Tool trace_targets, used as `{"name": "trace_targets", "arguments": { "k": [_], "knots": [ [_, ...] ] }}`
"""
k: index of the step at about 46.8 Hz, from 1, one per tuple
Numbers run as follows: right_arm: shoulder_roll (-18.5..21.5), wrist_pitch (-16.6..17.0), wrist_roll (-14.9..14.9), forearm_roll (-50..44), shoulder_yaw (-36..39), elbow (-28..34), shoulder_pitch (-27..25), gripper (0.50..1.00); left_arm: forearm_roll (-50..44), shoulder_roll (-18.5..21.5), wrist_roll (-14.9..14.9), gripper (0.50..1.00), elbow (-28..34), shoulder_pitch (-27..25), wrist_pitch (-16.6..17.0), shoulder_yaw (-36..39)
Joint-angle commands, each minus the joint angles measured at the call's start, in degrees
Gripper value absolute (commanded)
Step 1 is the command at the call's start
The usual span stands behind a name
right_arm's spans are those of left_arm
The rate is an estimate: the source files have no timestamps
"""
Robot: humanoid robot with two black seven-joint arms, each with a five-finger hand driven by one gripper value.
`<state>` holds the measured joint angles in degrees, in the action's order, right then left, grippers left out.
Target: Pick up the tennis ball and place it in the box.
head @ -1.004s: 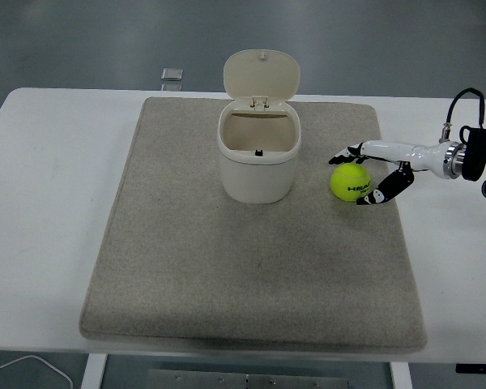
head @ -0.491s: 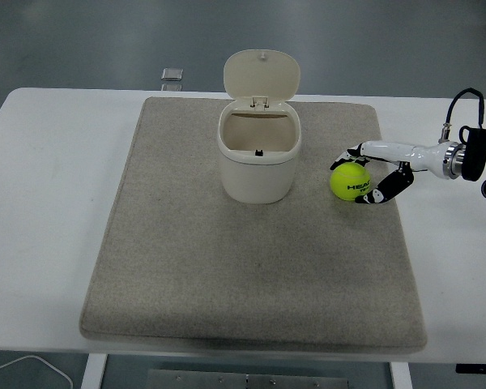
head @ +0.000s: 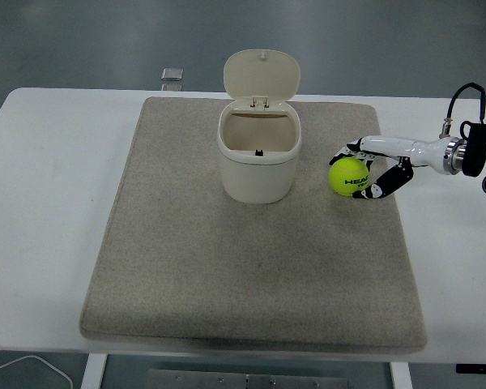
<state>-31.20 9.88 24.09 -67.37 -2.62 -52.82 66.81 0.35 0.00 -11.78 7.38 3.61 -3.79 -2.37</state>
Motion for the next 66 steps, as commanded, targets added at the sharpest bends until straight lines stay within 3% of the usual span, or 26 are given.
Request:
{"name": "trace_targets", "arguments": {
  "k": [1,13,18,32,44,57,66],
  "knots": [
    [-0.2,0.2,0.1,0.1,0.2,-0.2,0.1,0.515,0.0,0.0,0.0,0.992,0.0,0.0,0.0,0.0],
    [-1.7,0.9,2.4,0.5,0.2,-0.3,1.7,0.515,0.0,0.0,0.0,0.992,0.0,0.0,0.0,0.0],
    [-3.2,2.6,2.7,0.6,0.2,-0.4,3.1,0.511,0.0,0.0,0.0,0.992,0.0,0.0,0.0,0.0],
    [-3.7,3.0,3.1,1.4,1.7,-1.3,4.3,0.500,0.0,0.0,0.0,0.990,0.0,0.0,0.0,0.0],
    [-4.8,7.5,3.1,1.7,7.7,-1.4,5.7,0.500,0.0,0.0,0.0,0.992,0.0,0.0,0.0,0.0],
    [-6.1,12.7,3.1,7.9,8.1,-5.3,9.7,0.500,0.0,0.0,0.0,0.992,0.0,0.0,0.0,0.0],
    [-4.7,12.9,3.1,8.5,8.2,-6.5,10.9,0.500,0.0,0.0,0.0,0.992,0.0,0.0,0.0,0.0]
  ]
}}
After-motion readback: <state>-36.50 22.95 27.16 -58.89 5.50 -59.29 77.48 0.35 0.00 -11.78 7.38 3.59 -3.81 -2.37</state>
